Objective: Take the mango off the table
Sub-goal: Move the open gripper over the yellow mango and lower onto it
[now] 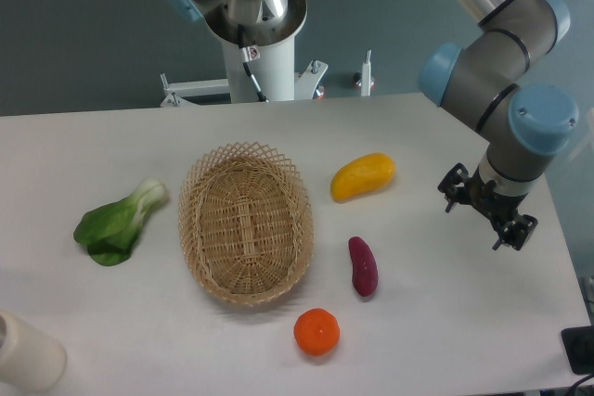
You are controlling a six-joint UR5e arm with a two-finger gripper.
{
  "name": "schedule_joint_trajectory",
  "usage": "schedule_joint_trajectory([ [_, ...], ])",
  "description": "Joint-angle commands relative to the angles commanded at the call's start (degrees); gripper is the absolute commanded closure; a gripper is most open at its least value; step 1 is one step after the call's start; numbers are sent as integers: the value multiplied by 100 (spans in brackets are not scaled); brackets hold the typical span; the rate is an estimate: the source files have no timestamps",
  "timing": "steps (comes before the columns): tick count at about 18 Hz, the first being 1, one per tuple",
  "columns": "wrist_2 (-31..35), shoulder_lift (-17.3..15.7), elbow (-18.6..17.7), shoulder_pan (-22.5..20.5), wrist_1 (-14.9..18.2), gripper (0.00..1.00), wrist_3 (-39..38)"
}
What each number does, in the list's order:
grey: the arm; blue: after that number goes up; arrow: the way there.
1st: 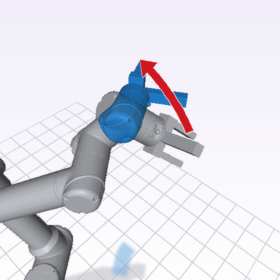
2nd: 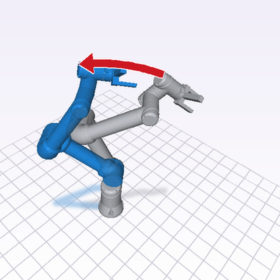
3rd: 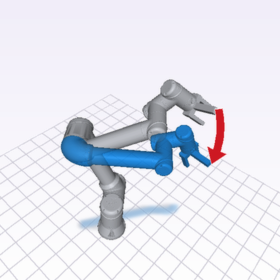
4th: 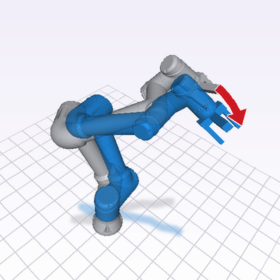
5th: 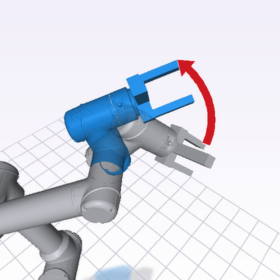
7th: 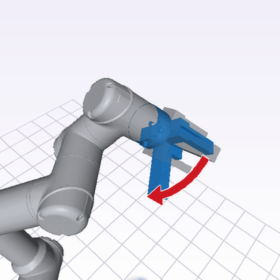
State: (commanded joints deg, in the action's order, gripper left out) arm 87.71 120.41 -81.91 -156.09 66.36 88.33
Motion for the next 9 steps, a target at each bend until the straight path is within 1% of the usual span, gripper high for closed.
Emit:
schedule_joint_trajectory([
  [4,0,-307,-509,9,-35,0,88],
  [7,52,-457,-712,0,17,0,88],
  [8,53,-527,-843,0,9,0,123],
  [9,79,-658,-1071,0,17,0,297],
])
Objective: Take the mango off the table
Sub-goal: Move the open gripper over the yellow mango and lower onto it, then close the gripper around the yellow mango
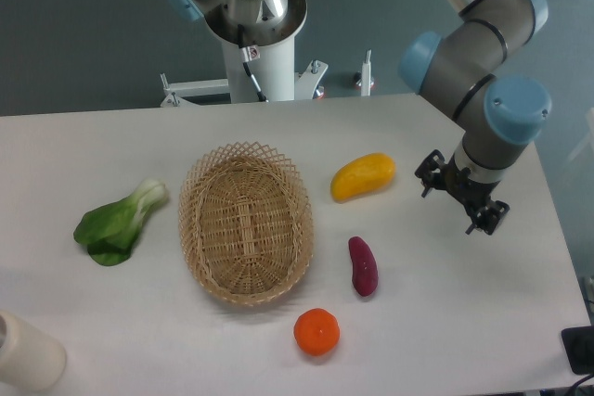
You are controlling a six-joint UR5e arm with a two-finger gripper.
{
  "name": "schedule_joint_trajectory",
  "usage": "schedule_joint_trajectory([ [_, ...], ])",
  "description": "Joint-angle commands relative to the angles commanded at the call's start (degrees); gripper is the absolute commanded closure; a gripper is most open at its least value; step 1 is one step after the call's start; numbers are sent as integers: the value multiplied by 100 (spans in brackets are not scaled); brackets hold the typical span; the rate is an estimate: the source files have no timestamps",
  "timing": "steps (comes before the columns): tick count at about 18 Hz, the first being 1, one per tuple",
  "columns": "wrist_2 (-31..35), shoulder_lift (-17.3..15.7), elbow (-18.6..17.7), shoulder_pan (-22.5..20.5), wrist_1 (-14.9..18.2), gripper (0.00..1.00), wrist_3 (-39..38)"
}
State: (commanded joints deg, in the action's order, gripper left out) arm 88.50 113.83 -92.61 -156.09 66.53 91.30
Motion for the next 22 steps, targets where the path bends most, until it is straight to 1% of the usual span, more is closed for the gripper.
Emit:
schedule_joint_trajectory([
  [3,0,-281,-536,-17,-17,0,309],
  [4,0,-352,-660,-18,-9,0,344],
  [8,-17,-511,-986,61,18,0,380],
  [10,9,-537,-1127,237,35,0,388],
  [12,105,-678,-1337,307,35,0,388],
  [14,141,-704,-1504,413,35,0,388],
  [17,141,-713,-1654,501,-26,0,371],
  [20,141,-704,-1619,519,-44,0,362],
  [22,158,-696,-1663,527,-53,0,336],
])
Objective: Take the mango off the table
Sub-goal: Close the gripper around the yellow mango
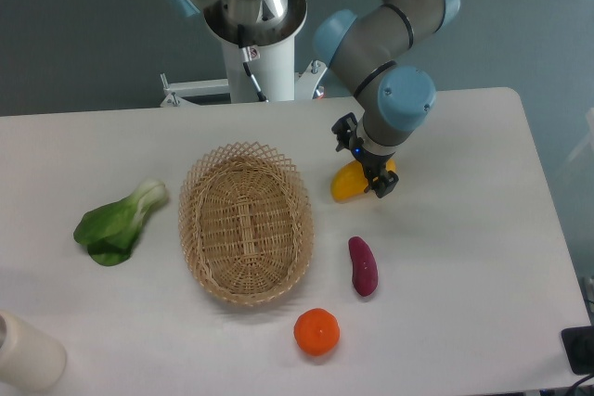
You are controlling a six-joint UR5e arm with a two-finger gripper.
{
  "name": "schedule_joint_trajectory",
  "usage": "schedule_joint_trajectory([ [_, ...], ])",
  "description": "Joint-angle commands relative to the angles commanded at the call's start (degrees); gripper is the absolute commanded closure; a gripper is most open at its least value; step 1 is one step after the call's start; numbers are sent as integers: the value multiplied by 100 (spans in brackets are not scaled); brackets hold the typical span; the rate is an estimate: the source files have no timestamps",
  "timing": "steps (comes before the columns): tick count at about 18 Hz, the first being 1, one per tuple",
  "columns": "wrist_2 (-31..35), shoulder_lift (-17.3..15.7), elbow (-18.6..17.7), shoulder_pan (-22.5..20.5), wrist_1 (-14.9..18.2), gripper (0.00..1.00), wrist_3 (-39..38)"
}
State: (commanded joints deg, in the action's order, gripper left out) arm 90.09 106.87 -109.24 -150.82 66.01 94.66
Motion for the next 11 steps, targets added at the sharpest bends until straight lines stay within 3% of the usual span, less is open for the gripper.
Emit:
schedule_joint_trajectory([
  [2,26,35,17,9,-105,0,-9],
  [5,210,62,-79,96,-544,0,-53],
  [9,273,62,-255,97,-597,0,-79],
  [11,264,62,-456,105,-912,0,-132],
])
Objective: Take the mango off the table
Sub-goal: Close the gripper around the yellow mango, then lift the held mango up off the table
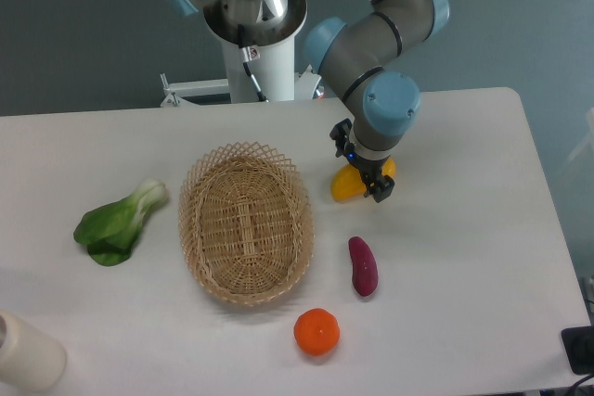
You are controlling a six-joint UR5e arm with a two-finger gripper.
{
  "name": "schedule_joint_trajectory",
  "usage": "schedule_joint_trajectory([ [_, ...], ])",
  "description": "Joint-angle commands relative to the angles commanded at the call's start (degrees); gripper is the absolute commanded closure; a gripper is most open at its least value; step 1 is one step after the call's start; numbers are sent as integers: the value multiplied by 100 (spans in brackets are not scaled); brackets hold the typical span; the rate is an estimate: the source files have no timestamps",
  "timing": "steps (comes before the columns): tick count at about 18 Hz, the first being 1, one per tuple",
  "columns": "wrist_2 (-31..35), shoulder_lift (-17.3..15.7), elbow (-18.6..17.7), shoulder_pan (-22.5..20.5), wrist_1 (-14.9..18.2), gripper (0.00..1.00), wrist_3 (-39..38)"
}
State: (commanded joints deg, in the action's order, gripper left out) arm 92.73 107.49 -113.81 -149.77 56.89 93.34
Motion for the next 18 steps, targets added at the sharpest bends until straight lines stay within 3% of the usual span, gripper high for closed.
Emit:
schedule_joint_trajectory([
  [3,9,0,-291,0,-616,0,8],
  [8,88,0,-309,0,-757,1,-9],
  [11,97,0,-300,0,-811,35,-18],
  [13,97,-9,-300,-9,-811,51,-35],
  [15,97,-18,-274,-9,-811,63,-36],
  [18,105,-35,-212,-9,-802,68,-44],
])
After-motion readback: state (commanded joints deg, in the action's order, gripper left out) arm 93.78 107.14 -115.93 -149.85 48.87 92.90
